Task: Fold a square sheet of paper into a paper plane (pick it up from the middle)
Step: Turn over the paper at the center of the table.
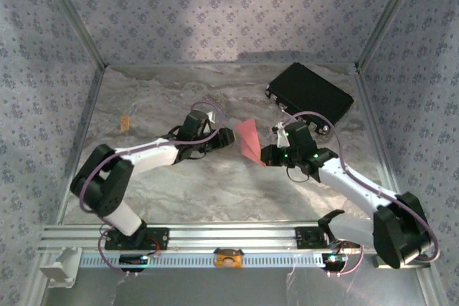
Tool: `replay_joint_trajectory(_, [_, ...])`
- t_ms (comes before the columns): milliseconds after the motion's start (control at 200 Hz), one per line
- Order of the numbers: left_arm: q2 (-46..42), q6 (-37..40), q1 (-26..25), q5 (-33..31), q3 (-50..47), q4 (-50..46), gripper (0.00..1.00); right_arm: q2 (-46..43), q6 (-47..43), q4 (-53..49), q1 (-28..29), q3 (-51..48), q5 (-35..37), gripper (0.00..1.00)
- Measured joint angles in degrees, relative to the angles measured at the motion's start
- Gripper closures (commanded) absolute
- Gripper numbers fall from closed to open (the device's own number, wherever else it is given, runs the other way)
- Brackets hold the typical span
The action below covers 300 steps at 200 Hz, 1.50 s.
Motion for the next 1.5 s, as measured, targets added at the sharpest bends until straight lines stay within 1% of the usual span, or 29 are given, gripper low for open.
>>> replay_joint_trajectory(100, [-4.9,0.1,0.0,-4.0,-2.9,-0.2,0.31,-2.0,-2.8,-6.4,4.3,3.8,10.2,0.98])
replay_joint_trajectory(200, [-9.3,0.2,0.0,-8.0,-5.4,-0.6,0.28,-1.9,-5.2,-12.8,10.1,7.1,21.8,0.99])
replay_joint_trajectory(305, [-13.4,0.2,0.3,-11.3,-7.1,-2.1,0.28,0.2,-6.1,-18.5,15.9,10.1,33.7,0.99])
replay_joint_trajectory(430, [-16.9,0.0,1.0,-14.2,-7.9,-4.7,0.28,4.7,-5.7,-24.9,23.1,13.6,49.2,1.0])
replay_joint_trajectory(535, [-20.0,-1.6,1.9,-17.9,-8.1,-9.4,0.26,8.8,-4.8,-28.8,28.3,15.4,57.4,1.0])
replay_joint_trajectory(605, [-22.9,-2.6,3.4,-19.8,-9.2,-11.7,0.24,11.5,-4.3,-30.5,30.5,16.2,59.8,0.99])
replay_joint_trajectory(750, [-29.0,-4.2,6.3,-22.4,-12.2,-15.7,0.23,18.4,-4.2,-32.5,32.5,18.0,60.3,0.97])
replay_joint_trajectory(864, [-31.8,-4.6,7.5,-23.2,-12.7,-18.4,0.23,25.1,-4.8,-32.5,33.9,20.8,59.3,0.96])
replay_joint_trajectory(984, [-33.8,-4.6,8.2,-23.4,-12.7,-20.1,0.23,31.8,-6.0,-32.0,35.6,24.2,55.5,0.94])
replay_joint_trajectory(1104, [-35.2,-4.6,8.9,-23.4,-13.0,-21.3,0.23,35.8,-7.1,-30.2,36.2,26.1,49.5,0.87])
replay_joint_trajectory(1179, [-35.6,-4.6,9.4,-23.3,-13.4,-21.6,0.23,36.4,-7.8,-28.9,36.0,26.4,45.2,0.82])
replay_joint_trajectory(1269, [-35.6,-4.5,9.7,-22.7,-13.9,-21.7,0.23,36.2,-8.6,-26.8,35.1,26.4,39.4,0.69])
replay_joint_trajectory(1294, [-35.6,-4.5,9.7,-22.5,-14.0,-21.7,0.23,36.0,-8.8,-25.9,34.6,26.4,37.2,0.67])
replay_joint_trajectory(1374, [-35.4,-4.5,9.7,-21.2,-14.4,-21.7,0.23,33.6,-8.8,-22.0,32.4,24.9,30.8,0.63])
replay_joint_trajectory(1499, [-33.9,-4.1,9.7,-18.8,-14.4,-20.9,0.24,25.7,-8.9,-15.3,27.6,19.4,22.7,0.64])
